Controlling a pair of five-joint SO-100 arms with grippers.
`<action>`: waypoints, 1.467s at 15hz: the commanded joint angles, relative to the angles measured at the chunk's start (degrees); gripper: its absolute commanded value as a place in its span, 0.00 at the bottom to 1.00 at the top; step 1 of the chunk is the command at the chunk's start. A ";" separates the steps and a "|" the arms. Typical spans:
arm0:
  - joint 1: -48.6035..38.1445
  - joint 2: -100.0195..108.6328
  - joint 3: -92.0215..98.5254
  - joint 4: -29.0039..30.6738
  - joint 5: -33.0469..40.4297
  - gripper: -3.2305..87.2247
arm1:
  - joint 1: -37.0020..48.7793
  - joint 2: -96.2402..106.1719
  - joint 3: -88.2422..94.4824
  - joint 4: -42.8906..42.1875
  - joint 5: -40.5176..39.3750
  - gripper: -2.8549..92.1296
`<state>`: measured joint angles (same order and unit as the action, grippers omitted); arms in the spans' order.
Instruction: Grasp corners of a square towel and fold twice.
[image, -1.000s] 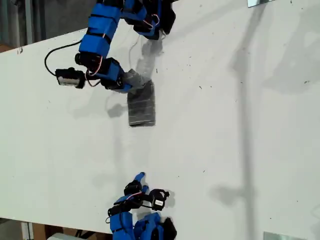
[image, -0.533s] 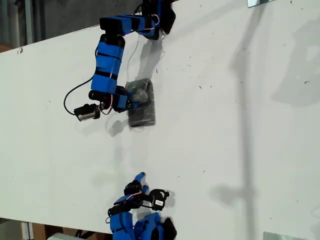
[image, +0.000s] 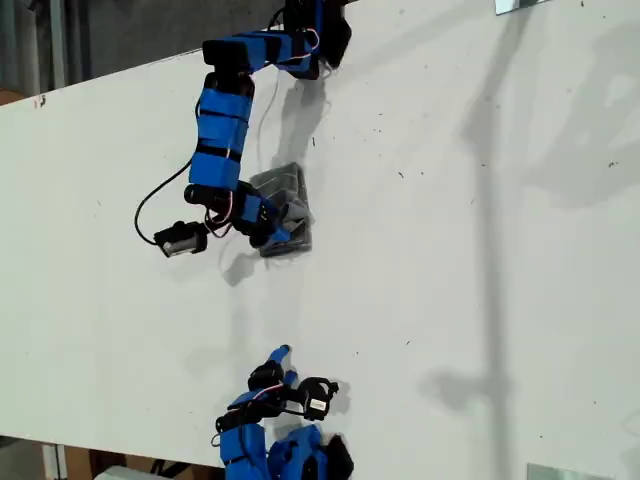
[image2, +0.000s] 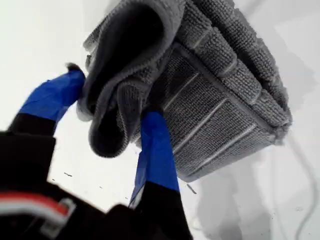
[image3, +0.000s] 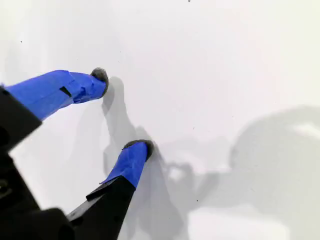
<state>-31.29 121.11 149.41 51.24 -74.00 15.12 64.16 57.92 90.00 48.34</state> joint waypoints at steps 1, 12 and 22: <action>-0.62 0.09 -1.67 -0.18 -0.53 0.29 | 0.62 15.82 -1.05 0.53 0.26 0.40; 15.56 24.96 10.90 1.23 -10.55 0.29 | -13.18 55.90 72.95 -28.56 29.36 0.44; 25.66 77.96 29.09 23.91 -15.29 0.27 | -19.60 124.63 102.30 -2.99 49.04 0.33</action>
<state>-7.91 198.81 177.71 76.46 -88.42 -5.36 188.61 160.40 85.34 97.47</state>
